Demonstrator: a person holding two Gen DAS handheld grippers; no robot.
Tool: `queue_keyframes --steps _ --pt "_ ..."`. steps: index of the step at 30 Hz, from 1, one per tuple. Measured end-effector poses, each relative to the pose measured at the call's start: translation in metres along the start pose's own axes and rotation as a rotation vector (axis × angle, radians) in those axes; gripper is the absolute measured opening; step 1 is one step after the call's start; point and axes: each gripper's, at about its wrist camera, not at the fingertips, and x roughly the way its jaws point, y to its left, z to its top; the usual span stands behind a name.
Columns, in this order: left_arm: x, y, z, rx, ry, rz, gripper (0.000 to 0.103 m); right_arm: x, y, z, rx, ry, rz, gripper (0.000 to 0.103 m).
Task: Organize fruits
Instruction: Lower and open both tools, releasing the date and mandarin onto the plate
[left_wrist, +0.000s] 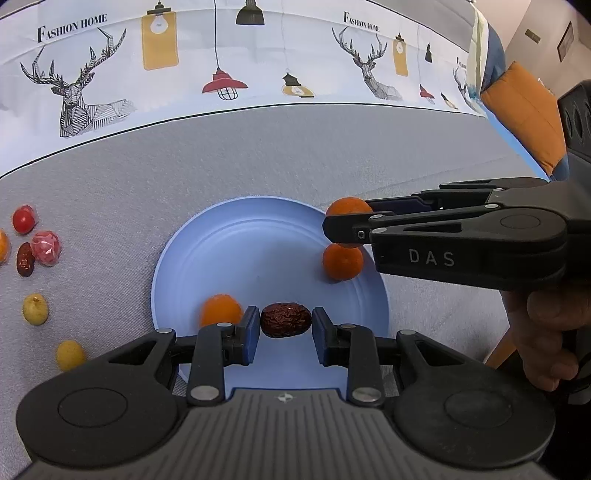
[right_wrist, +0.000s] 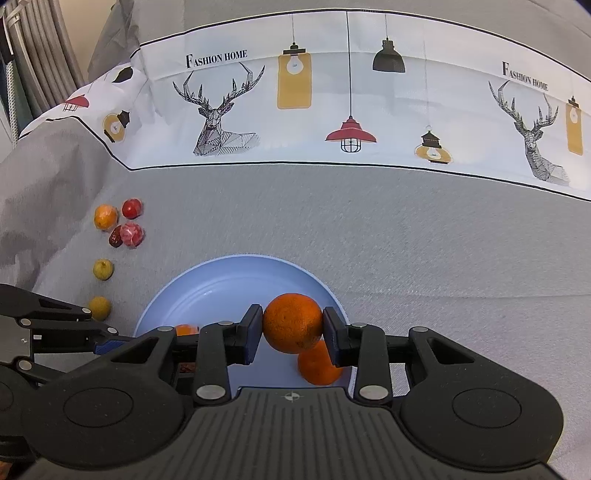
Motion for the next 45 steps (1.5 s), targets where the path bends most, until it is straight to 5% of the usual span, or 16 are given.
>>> queue_keyframes --steps 45 --pt "0.0002 -0.0025 0.0019 0.000 -0.004 -0.007 0.034 0.0020 0.0049 -0.0009 -0.045 0.008 -0.005 0.037"
